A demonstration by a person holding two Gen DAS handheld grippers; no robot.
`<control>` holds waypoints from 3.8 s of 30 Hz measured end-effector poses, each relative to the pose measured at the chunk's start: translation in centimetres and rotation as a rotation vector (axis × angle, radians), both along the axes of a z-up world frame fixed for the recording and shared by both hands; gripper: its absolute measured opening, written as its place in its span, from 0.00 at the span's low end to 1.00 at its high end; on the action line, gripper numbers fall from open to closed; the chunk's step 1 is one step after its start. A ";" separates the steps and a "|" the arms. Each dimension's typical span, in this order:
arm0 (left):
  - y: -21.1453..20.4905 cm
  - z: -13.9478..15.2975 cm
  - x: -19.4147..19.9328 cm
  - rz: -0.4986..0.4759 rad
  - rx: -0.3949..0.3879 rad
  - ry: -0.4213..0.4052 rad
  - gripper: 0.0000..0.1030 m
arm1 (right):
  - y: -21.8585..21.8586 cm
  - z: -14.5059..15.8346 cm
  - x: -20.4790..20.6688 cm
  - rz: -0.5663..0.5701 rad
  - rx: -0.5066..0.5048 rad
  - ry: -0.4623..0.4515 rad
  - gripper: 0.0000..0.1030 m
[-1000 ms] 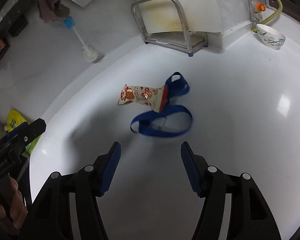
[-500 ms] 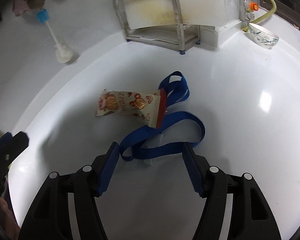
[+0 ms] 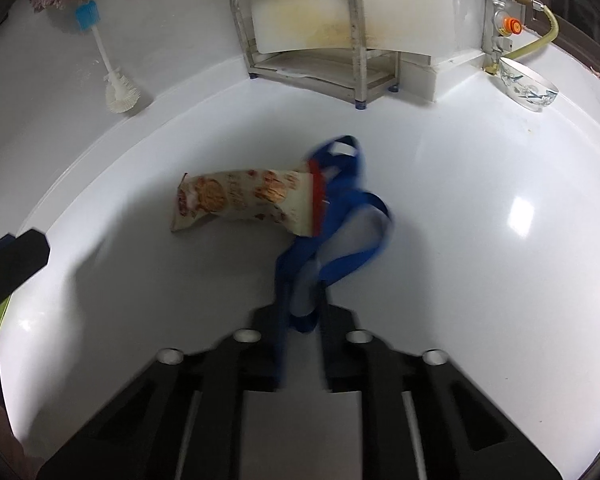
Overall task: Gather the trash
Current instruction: 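Grasp the blue lanyard with the right tool and lift it, then grasp the red-and-white snack wrapper with the left tool while the right tool holds the lanyard, then carry the snack wrapper and blue lanyard over the wastebasket with both tools, then open both tools to drop the wrapper and lanyard into the wastebasket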
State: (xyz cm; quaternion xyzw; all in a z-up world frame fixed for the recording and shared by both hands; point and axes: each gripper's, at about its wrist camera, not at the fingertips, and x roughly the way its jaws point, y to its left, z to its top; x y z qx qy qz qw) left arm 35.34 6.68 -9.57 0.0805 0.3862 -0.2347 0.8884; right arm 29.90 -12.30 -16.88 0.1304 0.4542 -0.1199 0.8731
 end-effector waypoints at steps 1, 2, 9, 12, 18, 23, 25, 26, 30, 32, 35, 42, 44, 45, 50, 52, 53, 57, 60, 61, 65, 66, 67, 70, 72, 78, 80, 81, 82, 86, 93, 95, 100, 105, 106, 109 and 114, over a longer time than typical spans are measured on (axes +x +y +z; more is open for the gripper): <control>-0.5 0.0 -0.1 -0.019 0.000 -0.004 0.88 | -0.5 0.1 -0.4 -0.005 0.008 0.000 0.10; -0.9 0.0 -0.1 -0.035 0.001 -0.007 0.88 | -0.8 0.1 -0.7 -0.012 0.012 -0.001 0.10; -4.1 -1.1 0.2 -0.194 0.018 -0.013 0.88 | -3.6 0.4 -2.9 -0.056 0.050 -0.003 0.10; -5.2 -1.4 0.4 -0.279 0.029 -0.047 0.88 | -4.4 0.5 -4.0 -0.061 0.063 -0.005 0.10; -7.1 -1.9 0.9 -0.482 0.038 -0.156 0.88 | -5.9 1.0 -6.5 -0.096 0.098 -0.016 0.10; -8.8 -3.0 1.6 -0.628 0.070 -0.179 0.88 | -6.3 1.7 -8.1 -0.114 0.114 -0.024 0.10; -9.4 -3.4 1.9 -0.676 0.077 -0.179 0.88 | -6.4 1.8 -8.7 -0.122 0.123 -0.024 0.10; -9.6 -3.6 1.9 -0.702 0.084 -0.183 0.88 | -6.5 1.8 -9.0 -0.127 0.133 -0.024 0.10; -10.7 -4.4 2.2 -0.792 0.123 -0.187 0.84 | -6.7 1.8 -9.7 -0.148 0.169 -0.033 0.10; -11.2 -5.0 2.5 -0.816 0.154 -0.178 0.80 | -6.8 1.8 -9.8 -0.150 0.170 -0.034 0.10; -11.9 -5.8 2.8 -0.835 0.194 -0.171 0.71 | -6.7 1.9 -9.9 -0.147 0.169 -0.037 0.10; -12.2 -6.3 3.0 -0.817 0.174 -0.111 0.22 | -6.6 1.8 -10.0 -0.149 0.172 -0.040 0.10; -11.7 -6.0 3.1 -0.777 0.145 -0.075 0.17 | -6.6 1.8 -10.1 -0.149 0.180 -0.043 0.10; -11.6 -5.9 3.1 -0.754 0.134 -0.061 0.16 | -6.6 1.9 -10.1 -0.149 0.181 -0.044 0.10; -9.6 -4.7 2.1 -0.587 0.099 0.009 0.15 | -6.3 2.3 -10.5 -0.132 0.184 -0.054 0.10; -8.7 -3.8 0.8 -0.538 0.092 0.011 0.15 | -6.1 2.7 -10.9 -0.118 0.186 -0.058 0.10; -8.2 -3.3 0.0 -0.523 0.089 0.013 0.15 | -6.0 2.8 -11.0 -0.110 0.186 -0.058 0.10; -6.8 -1.7 -3.4 -0.455 0.114 -0.007 0.15 | -5.4 3.4 -12.0 -0.073 0.202 -0.058 0.10; -5.9 -0.6 -5.7 -0.401 0.127 -0.004 0.15 | -4.9 4.0 -13.1 -0.043 0.220 -0.058 0.10; -5.7 -0.4 -6.4 -0.390 0.133 0.003 0.15 | -4.7 4.4 -13.6 -0.032 0.230 -0.061 0.10; -5.0 0.6 -9.8 -0.337 0.148 0.021 0.15 | -4.0 6.0 -15.3 0.017 0.239 -0.082 0.10; -4.7 0.9 -10.4 -0.324 0.147 0.021 0.15 | -3.9 6.3 -15.7 0.029 0.240 -0.085 0.10; -4.4 1.2 -11.4 -0.303 0.147 0.021 0.15 | -3.8 6.6 -16.4 0.043 0.245 -0.089 0.10; -3.6 2.1 -13.9 -0.237 0.127 0.038 0.15 | -3.7 7.2 -17.8 0.088 0.256 -0.090 0.10; -3.2 2.6 -15.6 -0.203 0.117 0.046 0.15 | -3.7 7.5 -18.7 0.122 0.258 -0.091 0.10; -2.6 4.1 -22.1 -0.043 0.110 0.028 0.15 | -3.9 8.5 -23.3 0.253 0.279 -0.091 0.10; -2.6 4.3 -24.7 0.027 0.094 0.049 0.15 | -4.2 8.7 -25.3 0.301 0.283 -0.079 0.10; -2.6 4.3 -25.9 0.059 0.087 0.062 0.15 | -4.5 8.8 -26.2 0.318 0.286 -0.076 0.10; -2.7 4.2 -26.9 0.082 0.086 0.066 0.15 | -4.9 8.9 -27.5 0.340 0.293 -0.072 0.10; -3.0 3.9 -32.3 0.194 0.078 0.074 0.15 | -6.1 9.0 -31.7 0.409 0.295 -0.055 0.10; -3.3 2.9 -39.2 0.335 0.077 0.096 0.15 | -7.3 8.6 -37.3 0.525 0.251 -0.009 0.10; -3.3 2.1 -40.7 0.362 0.094 0.120 0.15 | -7.2 8.1 -38.4 0.551 0.246 0.015 0.10; -3.2 0.2 -42.3 0.400 0.104 0.179 0.15 | -6.5 6.7 -40.1 0.589 0.254 0.073 0.10; -3.5 -1.3 -43.6 0.414 0.121 0.228 0.15 | -5.6 4.6 -40.5 0.621 0.244 0.127 0.10; -3.6 -1.7 -43.7 0.412 0.122 0.240 0.15 | -5.4 4.0 -40.5 0.625 0.239 0.143 0.10; -3.9 -2.4 -44.0 0.414 0.127 0.263 0.15 | -5.4 3.2 -40.6 0.623 0.245 0.164 0.10; -4.1 -3.4 -43.9 0.431 0.110 0.303 0.17 | -5.6 2.1 -40.2 0.627 0.249 0.192 0.10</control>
